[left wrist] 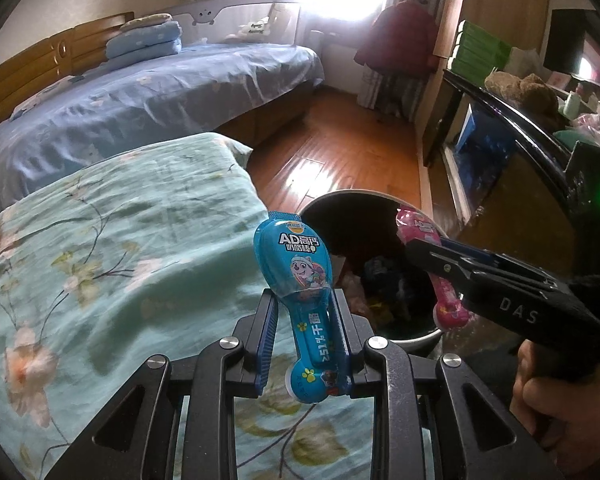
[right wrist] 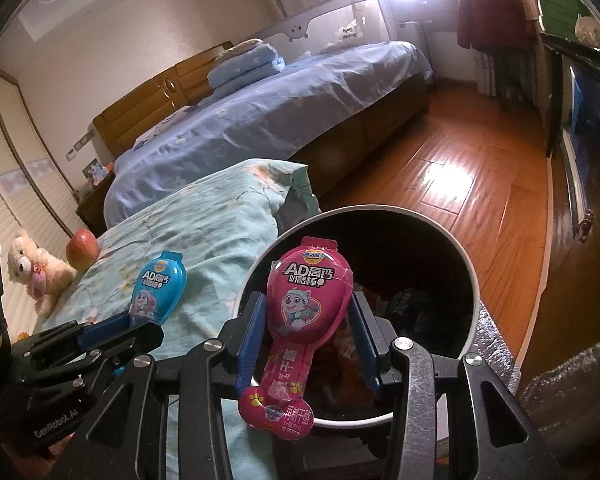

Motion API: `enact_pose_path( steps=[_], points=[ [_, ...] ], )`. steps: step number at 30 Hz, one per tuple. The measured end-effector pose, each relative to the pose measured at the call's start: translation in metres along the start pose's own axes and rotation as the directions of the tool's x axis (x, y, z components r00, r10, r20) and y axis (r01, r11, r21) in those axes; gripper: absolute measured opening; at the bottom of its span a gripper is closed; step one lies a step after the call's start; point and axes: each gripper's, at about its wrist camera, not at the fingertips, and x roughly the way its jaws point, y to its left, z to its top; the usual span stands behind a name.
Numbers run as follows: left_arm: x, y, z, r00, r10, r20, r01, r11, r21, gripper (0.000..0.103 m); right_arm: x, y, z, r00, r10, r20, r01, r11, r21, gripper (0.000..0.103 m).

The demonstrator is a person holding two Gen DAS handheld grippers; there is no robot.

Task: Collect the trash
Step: 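Carry the blue and pink candy packages over the black bin with both tools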

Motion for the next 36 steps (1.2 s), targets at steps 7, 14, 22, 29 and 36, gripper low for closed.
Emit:
enact_pose_path(
  steps=[7,14,22,29,36],
  points=[
    [0.006,-0.01,0.005,1.0,-0.002,-0.005,0.002,1.0,0.013,0.025,0.002,-0.005,0.003,1.0,-0.008,-0.001,0.008,1.0,0.008,0.043],
    [0.015,-0.018,0.009,1.0,-0.004,-0.013,0.005,1.0,0.026,0.025,0.004,-0.014,0.007,1.0,-0.013,-0.003,0.013,1.0,0.027,0.043],
    [0.025,-0.023,0.015,1.0,-0.006,-0.02,0.006,0.999,0.033,0.025,0.007,-0.02,0.013,1.0,-0.021,-0.005,0.021,0.999,0.032,0.043],
    [0.032,-0.027,0.018,1.0,-0.006,-0.025,0.007,0.999,0.041,0.025,0.009,-0.027,0.018,1.0,-0.026,-0.008,0.027,0.999,0.037,0.043],
    [0.035,-0.029,0.021,1.0,-0.005,-0.029,0.006,0.999,0.044,0.025,0.013,-0.031,0.02,0.999,-0.029,-0.016,0.029,0.998,0.047,0.043]
  ],
)
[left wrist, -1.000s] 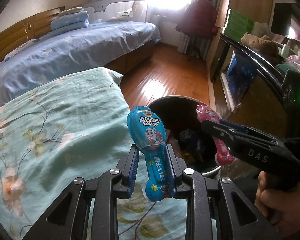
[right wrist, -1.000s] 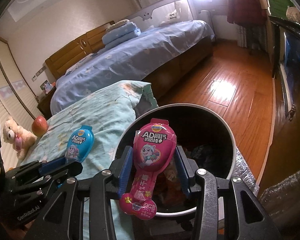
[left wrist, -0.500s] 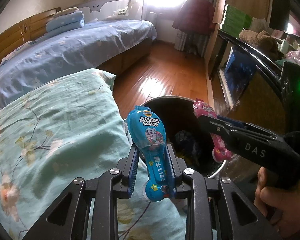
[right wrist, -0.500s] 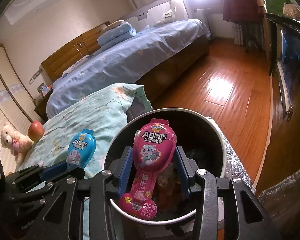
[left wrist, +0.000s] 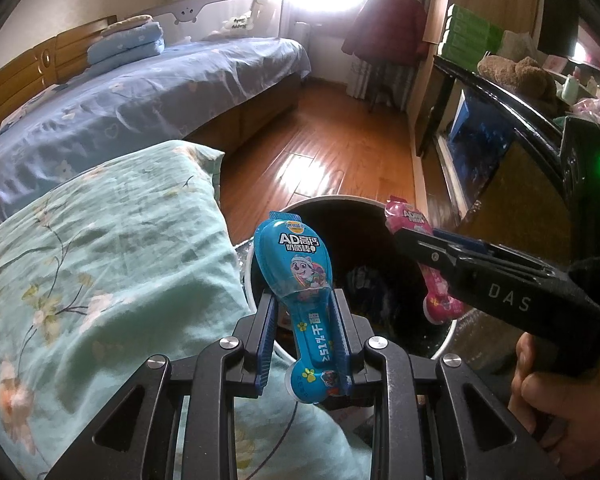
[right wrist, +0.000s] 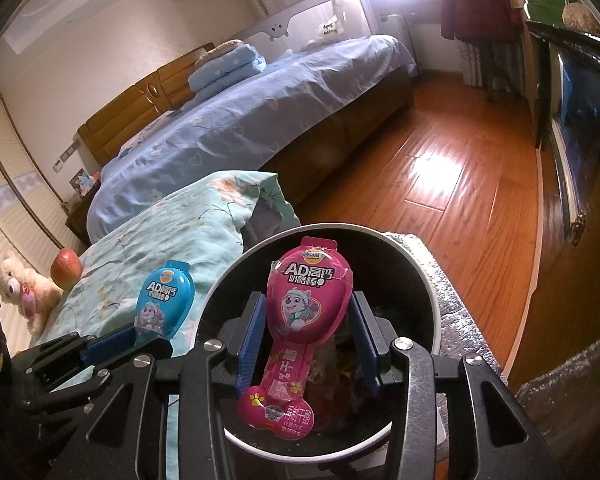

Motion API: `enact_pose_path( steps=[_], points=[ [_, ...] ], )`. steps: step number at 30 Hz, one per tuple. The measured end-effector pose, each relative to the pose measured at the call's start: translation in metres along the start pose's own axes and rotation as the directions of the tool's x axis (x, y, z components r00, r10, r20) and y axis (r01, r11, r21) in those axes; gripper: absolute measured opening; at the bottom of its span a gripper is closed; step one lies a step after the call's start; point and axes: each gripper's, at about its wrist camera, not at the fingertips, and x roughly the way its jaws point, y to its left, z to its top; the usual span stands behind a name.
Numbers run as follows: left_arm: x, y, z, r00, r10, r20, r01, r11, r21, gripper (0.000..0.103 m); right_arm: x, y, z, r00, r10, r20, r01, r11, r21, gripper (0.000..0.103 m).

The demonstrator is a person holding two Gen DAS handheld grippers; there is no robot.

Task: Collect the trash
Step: 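Carry the blue and pink candy packages over the black bin with both tools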

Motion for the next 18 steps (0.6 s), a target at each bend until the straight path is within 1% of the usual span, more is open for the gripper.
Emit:
enact_pose_path(
  steps=[18],
  points=[
    [0.019,-0.001,0.01,1.0,-0.012,-0.026,0.011,1.0,-0.011,0.025,0.014,-0.009,0.007,0.999,-0.006,-0.031,0.007,1.0,0.026,0.043]
  ],
)
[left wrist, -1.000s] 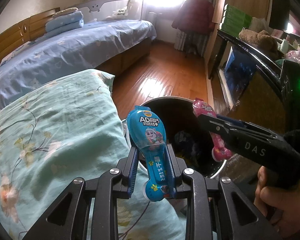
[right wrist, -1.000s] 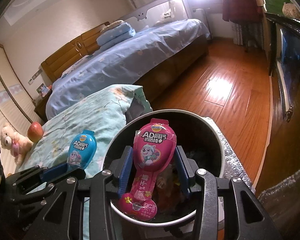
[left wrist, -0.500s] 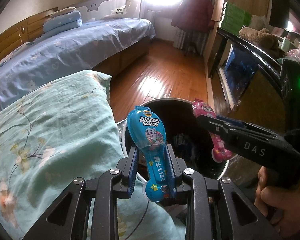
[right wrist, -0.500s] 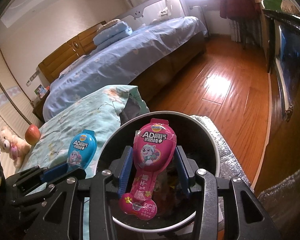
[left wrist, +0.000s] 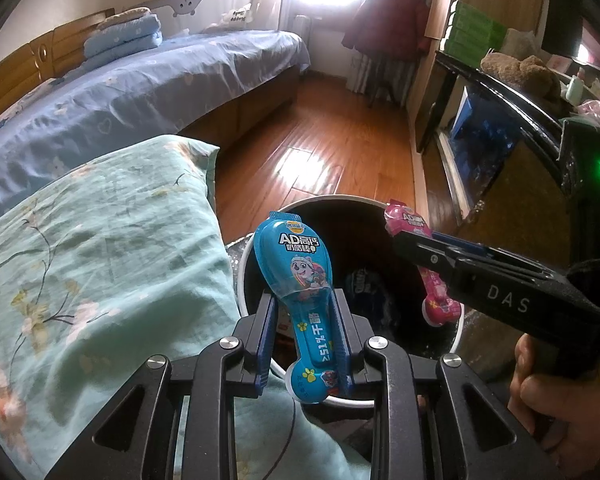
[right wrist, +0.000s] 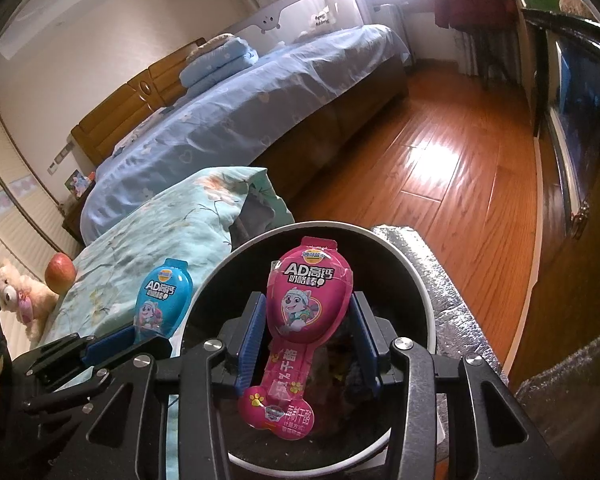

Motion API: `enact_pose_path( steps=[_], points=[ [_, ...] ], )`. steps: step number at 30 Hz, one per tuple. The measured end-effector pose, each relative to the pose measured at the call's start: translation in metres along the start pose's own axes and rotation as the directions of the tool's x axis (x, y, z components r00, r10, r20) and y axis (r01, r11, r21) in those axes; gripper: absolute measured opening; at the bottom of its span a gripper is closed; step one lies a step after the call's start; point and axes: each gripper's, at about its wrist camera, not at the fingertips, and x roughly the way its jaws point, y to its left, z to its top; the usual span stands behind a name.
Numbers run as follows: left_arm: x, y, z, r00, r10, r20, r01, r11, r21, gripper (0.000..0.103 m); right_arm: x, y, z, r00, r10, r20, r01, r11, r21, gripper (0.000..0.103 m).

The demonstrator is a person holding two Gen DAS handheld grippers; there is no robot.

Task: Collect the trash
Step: 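Carry the blue and pink candy packages over the black bin with both tools, then open both tools to drop the candy packages into the bin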

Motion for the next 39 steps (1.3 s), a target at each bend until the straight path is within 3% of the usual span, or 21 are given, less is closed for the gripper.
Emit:
enact_pose_path(
  steps=[24,26,28,30,39],
  points=[
    [0.009,0.0,0.007,1.0,-0.023,-0.021,0.023,1.0,-0.014,0.026,0.008,-0.004,0.002,1.0,-0.006,-0.015,0.007,1.0,0.016,0.046],
    [0.007,-0.001,0.007,1.0,-0.019,-0.017,0.019,1.0,-0.01,0.03,0.009,-0.005,0.002,1.0,-0.004,-0.017,0.004,1.0,0.021,0.047],
    [0.005,0.0,0.007,1.0,-0.017,-0.013,0.017,1.0,-0.012,0.046,0.008,-0.006,0.003,1.0,0.001,-0.018,-0.001,1.0,0.031,0.047],
    [0.001,0.003,0.005,1.0,-0.001,-0.001,0.001,1.0,-0.018,0.056,0.007,-0.008,0.003,1.0,0.012,-0.022,-0.011,0.999,0.041,0.047],
    [-0.033,0.022,-0.019,0.999,0.013,0.034,-0.011,0.997,-0.071,0.056,-0.008,0.004,-0.006,1.0,0.029,-0.001,-0.029,0.999,0.032,0.051]
  ],
)
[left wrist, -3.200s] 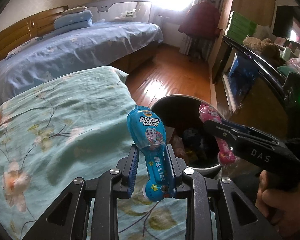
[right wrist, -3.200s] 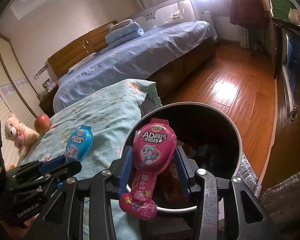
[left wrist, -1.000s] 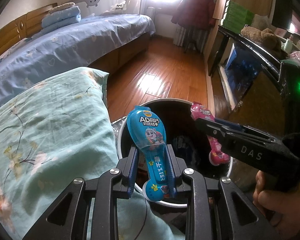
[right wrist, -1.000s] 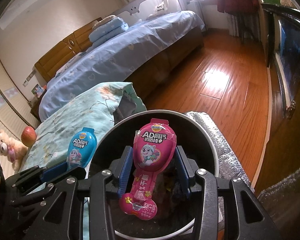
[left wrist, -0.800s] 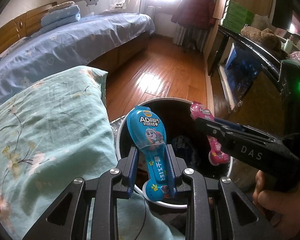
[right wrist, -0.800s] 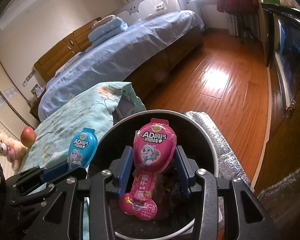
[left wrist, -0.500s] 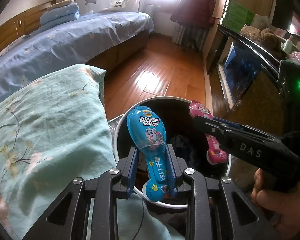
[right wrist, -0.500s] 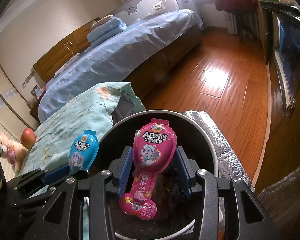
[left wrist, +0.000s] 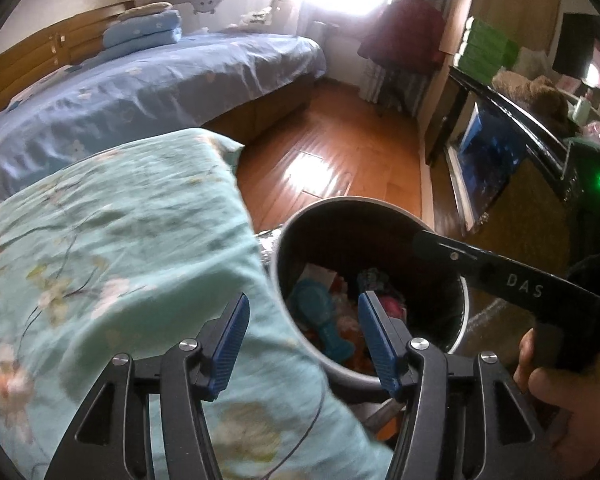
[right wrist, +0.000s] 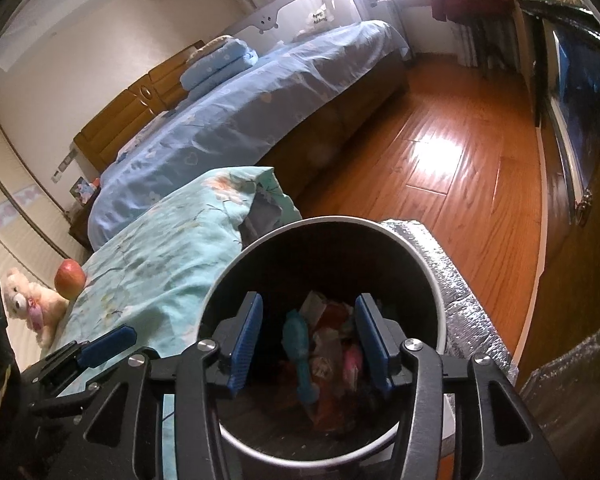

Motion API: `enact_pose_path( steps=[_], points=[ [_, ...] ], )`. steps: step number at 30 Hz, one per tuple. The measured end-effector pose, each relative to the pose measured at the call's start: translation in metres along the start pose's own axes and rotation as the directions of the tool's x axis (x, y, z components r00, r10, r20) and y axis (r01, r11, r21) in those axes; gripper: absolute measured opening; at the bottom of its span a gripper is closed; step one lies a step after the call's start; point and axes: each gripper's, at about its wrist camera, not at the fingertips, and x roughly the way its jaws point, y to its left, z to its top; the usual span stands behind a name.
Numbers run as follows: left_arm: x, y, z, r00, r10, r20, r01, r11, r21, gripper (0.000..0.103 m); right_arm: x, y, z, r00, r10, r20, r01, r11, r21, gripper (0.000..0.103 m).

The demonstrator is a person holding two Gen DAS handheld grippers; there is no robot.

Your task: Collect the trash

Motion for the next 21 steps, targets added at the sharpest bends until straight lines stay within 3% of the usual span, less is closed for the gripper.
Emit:
enact_pose_path(
  steps=[4,21],
  points=[
    [-0.018,0.012,-0.013,1.0,0.016,0.022,-0.015,0.999,-0.04,0.056,-0.008,0.011,-0.008,1.0,0.013,0.019,-0.013,1.0,-0.005,0.061],
    [-0.11,0.059,-0.077,0.979,0.161,0.123,-0.139,0.975,-0.172,0.056,-0.034,0.081,-0.049,0.993,0.091,0.081,-0.083,0.993,-0.088,0.068]
  ],
)
